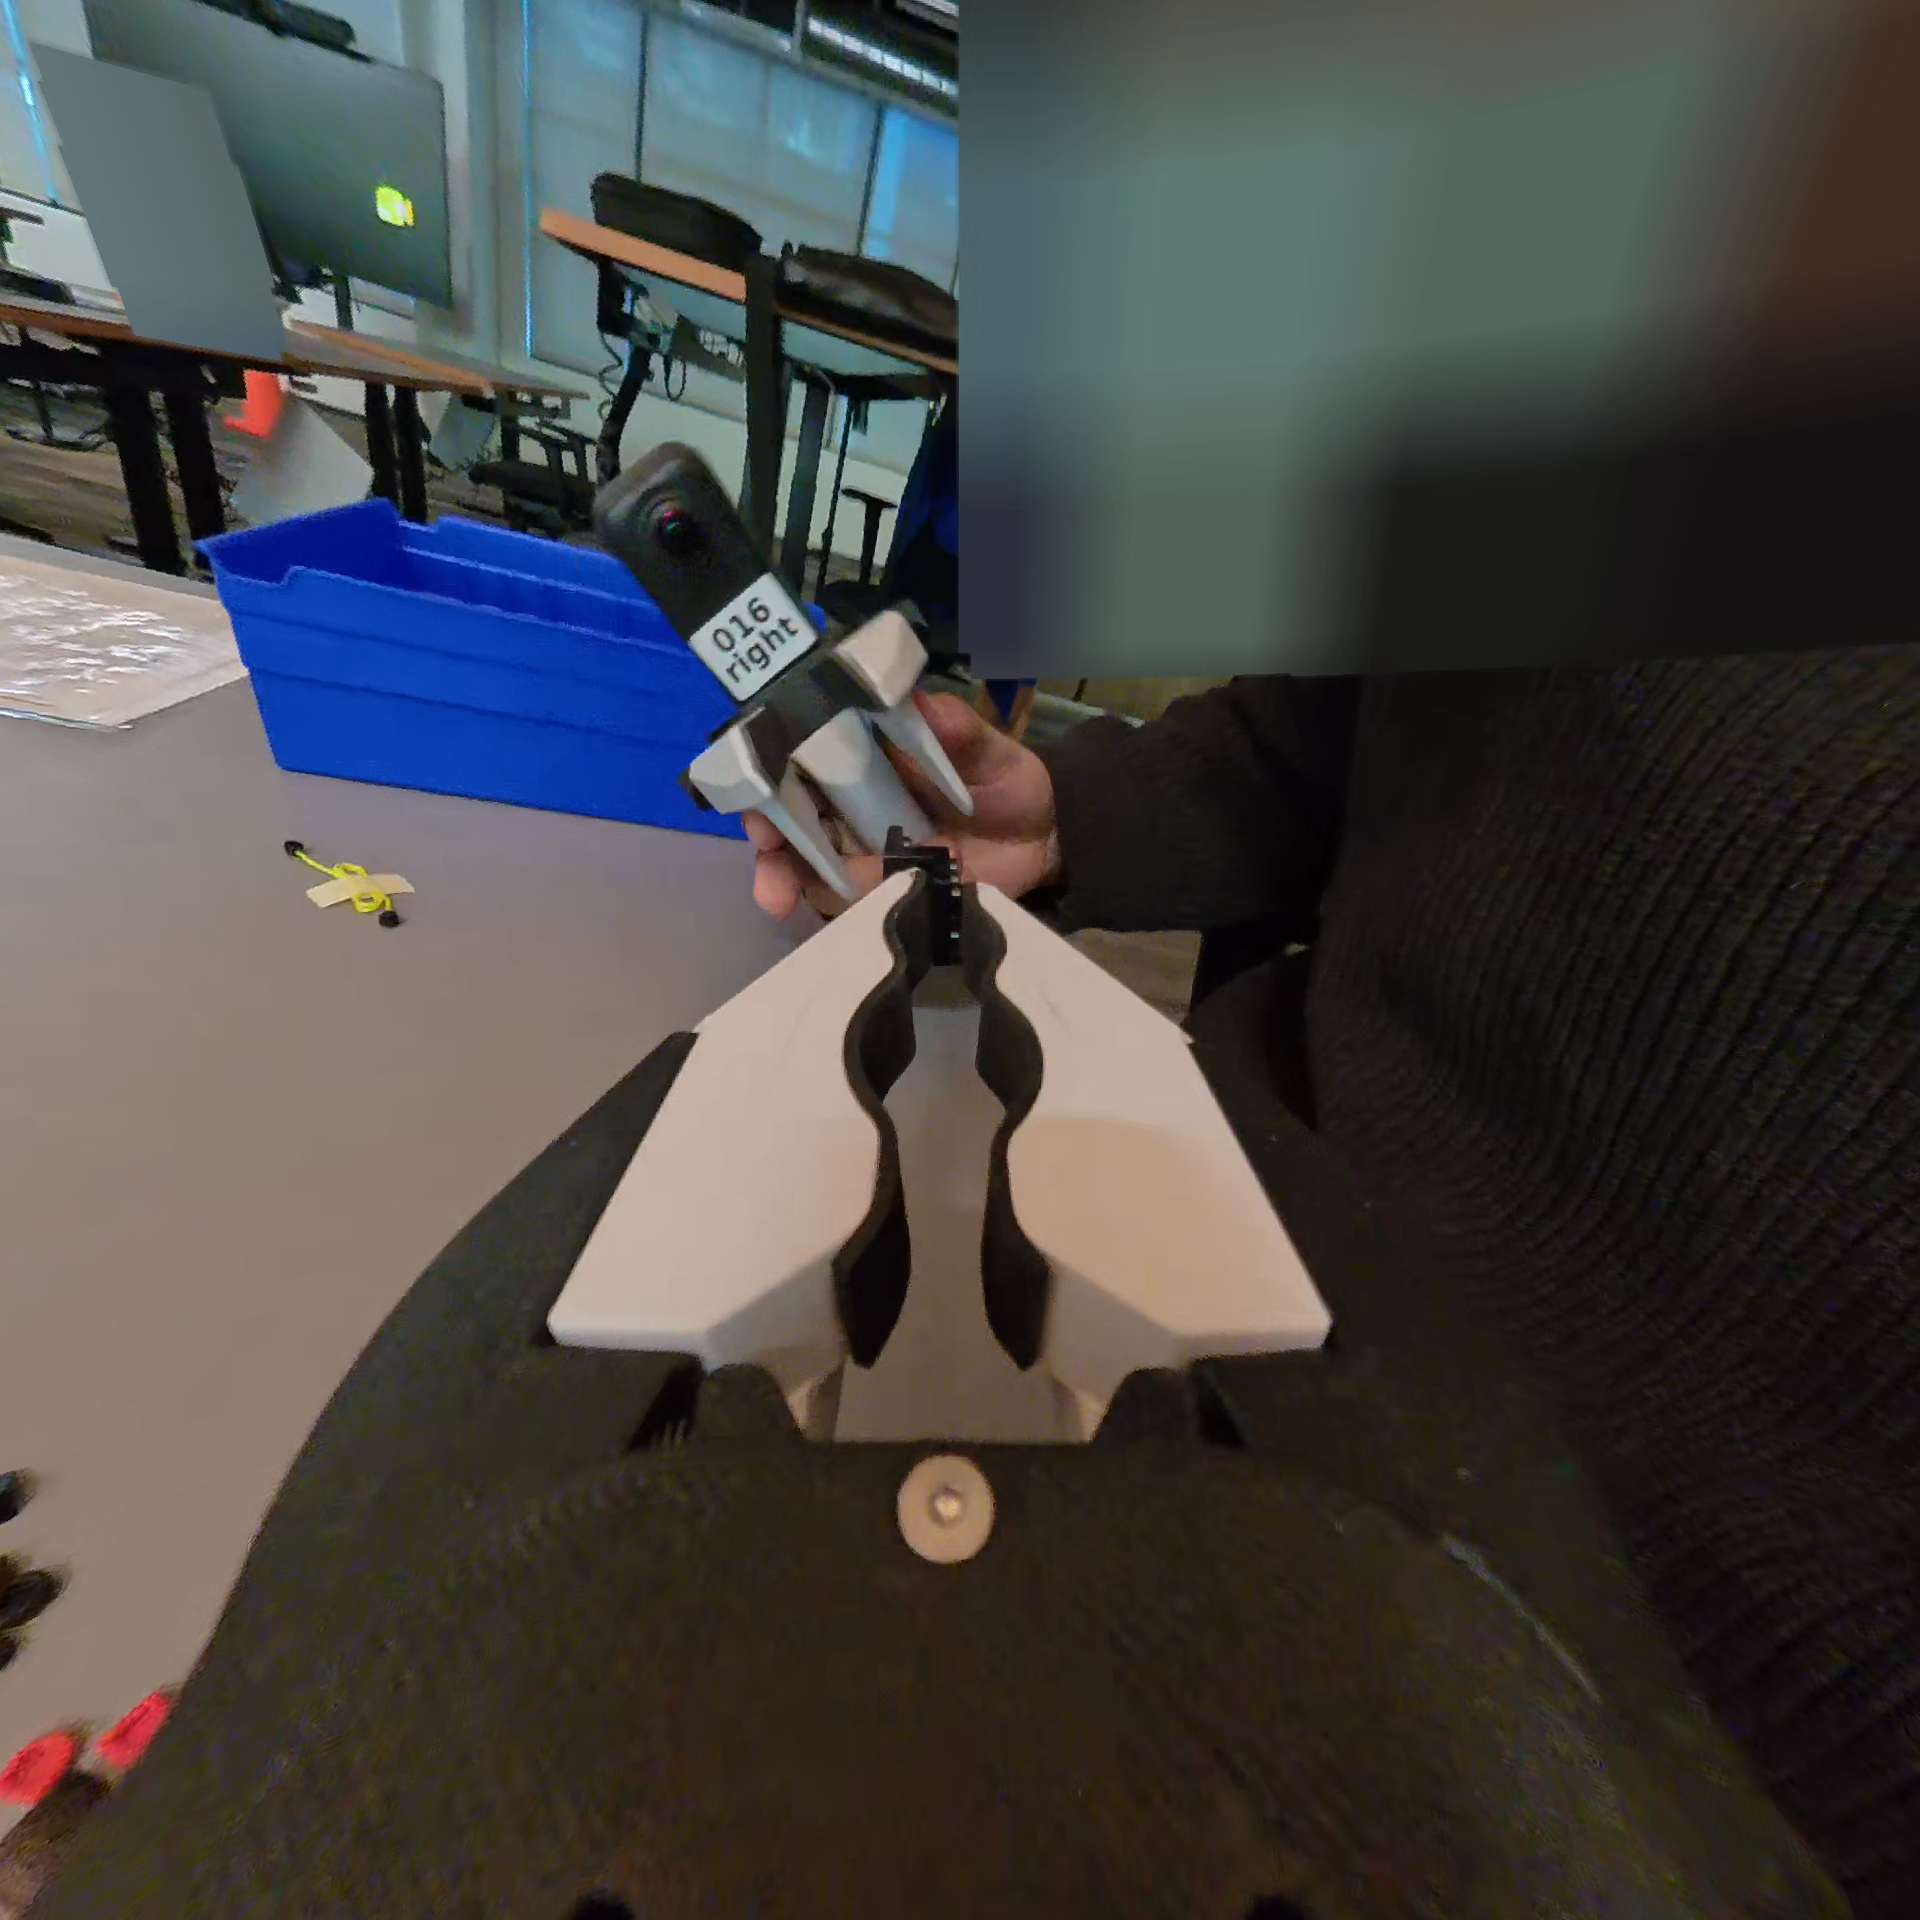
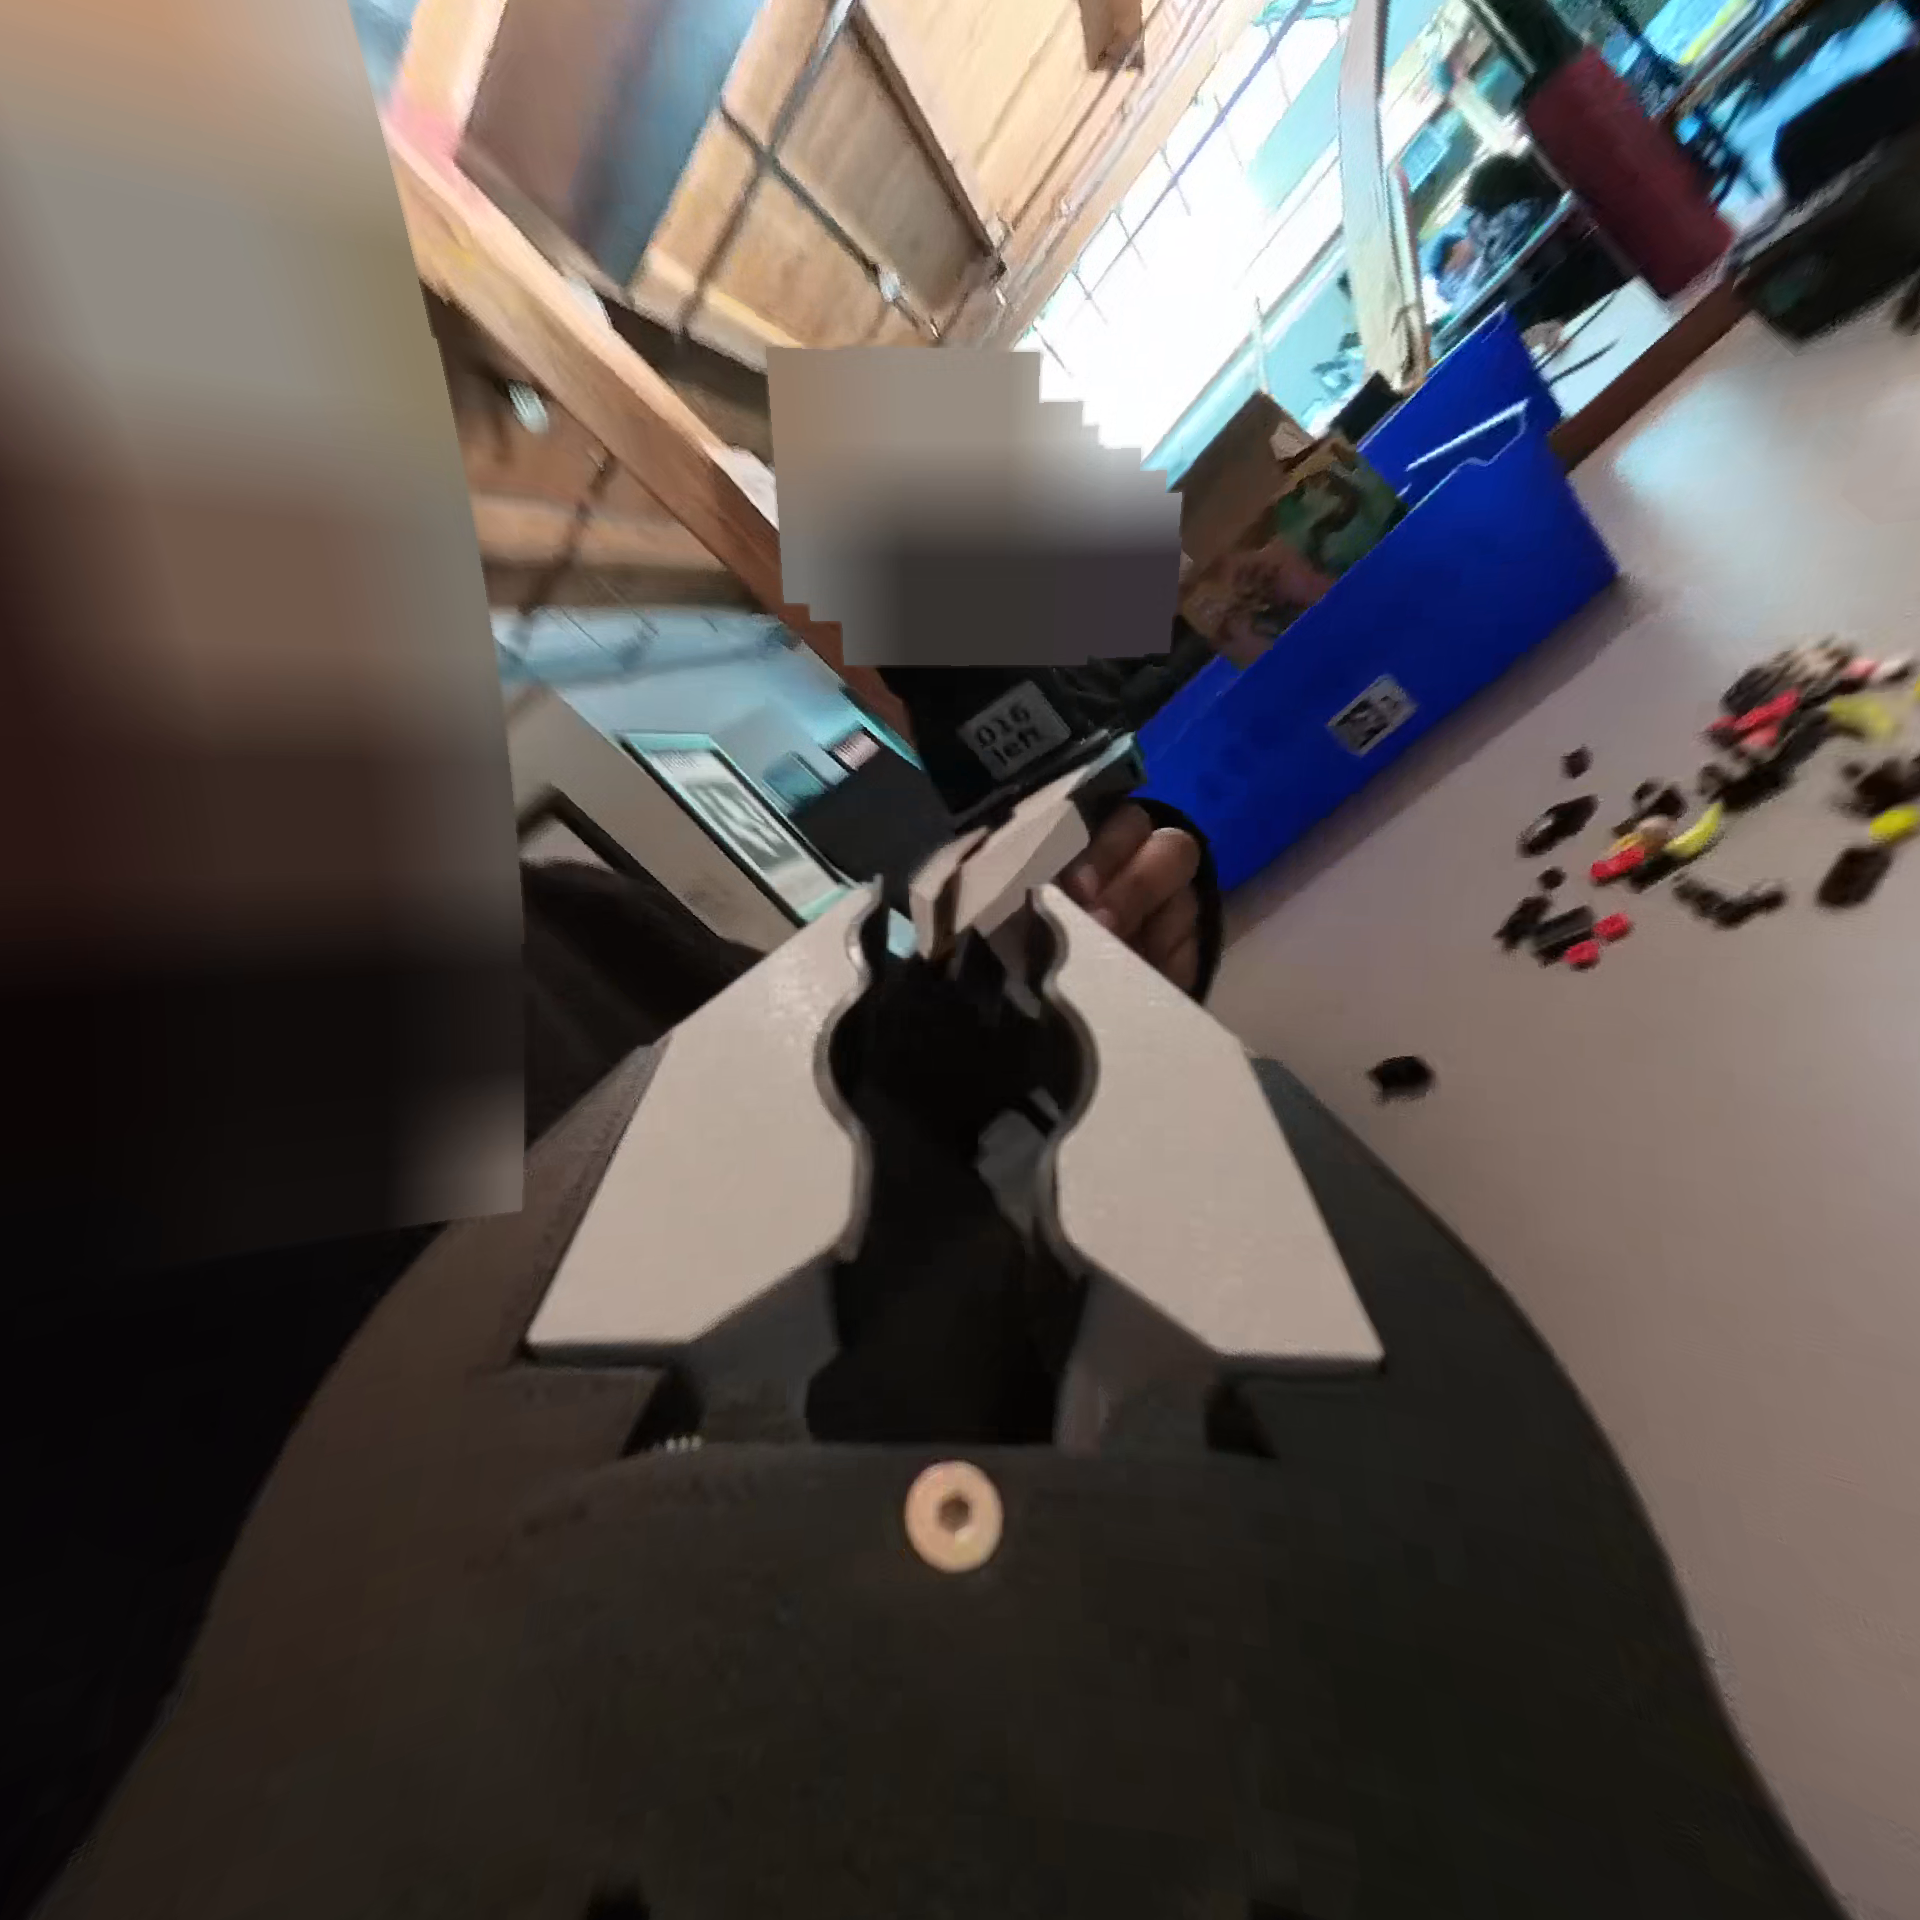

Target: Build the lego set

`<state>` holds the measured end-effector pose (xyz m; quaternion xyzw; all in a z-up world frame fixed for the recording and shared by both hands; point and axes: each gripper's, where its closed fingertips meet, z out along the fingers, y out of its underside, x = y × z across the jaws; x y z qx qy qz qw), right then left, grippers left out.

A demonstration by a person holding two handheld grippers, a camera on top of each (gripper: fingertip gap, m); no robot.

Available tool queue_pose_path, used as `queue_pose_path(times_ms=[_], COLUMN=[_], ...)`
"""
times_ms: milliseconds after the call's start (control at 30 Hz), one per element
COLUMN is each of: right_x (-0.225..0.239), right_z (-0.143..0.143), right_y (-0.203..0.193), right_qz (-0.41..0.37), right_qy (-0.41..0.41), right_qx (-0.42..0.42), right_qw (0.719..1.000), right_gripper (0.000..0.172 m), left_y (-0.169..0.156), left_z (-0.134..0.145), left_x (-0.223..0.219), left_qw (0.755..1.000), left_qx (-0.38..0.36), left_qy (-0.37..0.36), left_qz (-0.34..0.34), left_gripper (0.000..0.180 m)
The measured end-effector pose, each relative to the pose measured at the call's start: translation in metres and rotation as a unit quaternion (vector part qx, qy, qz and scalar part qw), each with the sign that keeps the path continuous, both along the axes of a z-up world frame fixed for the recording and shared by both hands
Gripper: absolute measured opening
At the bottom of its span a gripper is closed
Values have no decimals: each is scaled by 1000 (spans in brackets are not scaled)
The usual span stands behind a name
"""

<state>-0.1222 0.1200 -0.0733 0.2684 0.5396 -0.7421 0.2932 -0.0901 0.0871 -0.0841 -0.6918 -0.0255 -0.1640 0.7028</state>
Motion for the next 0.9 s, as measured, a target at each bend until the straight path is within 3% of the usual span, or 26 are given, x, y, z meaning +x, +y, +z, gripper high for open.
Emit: queue_pose_path(times_ms=[100, 233, 533, 900], right_x=[8, 14, 24, 31], right_z=[-5, -4, -1, -6], right_y=[-12, -17, -22, -29], right_qz=[-29, -55, -23, -18], right_qy=[102, 170, 159, 191], right_qx=[80, 115, 87, 113], right_qw=[991, 977, 983, 975], right_gripper=[40, 30, 20, 5], left_y=[-4, -5, -2, -1], left_z=[7, 10, 11, 11], left_x=[-3, -2, 5, 8], left_qw=[1000, 999, 999, 998], left_qx=[23, 33, 34, 36], left_qy=[-20, -28, -31, -37], left_qz=[-2, -8, -22, -32], left_gripper=[1, 0, 1, 1])
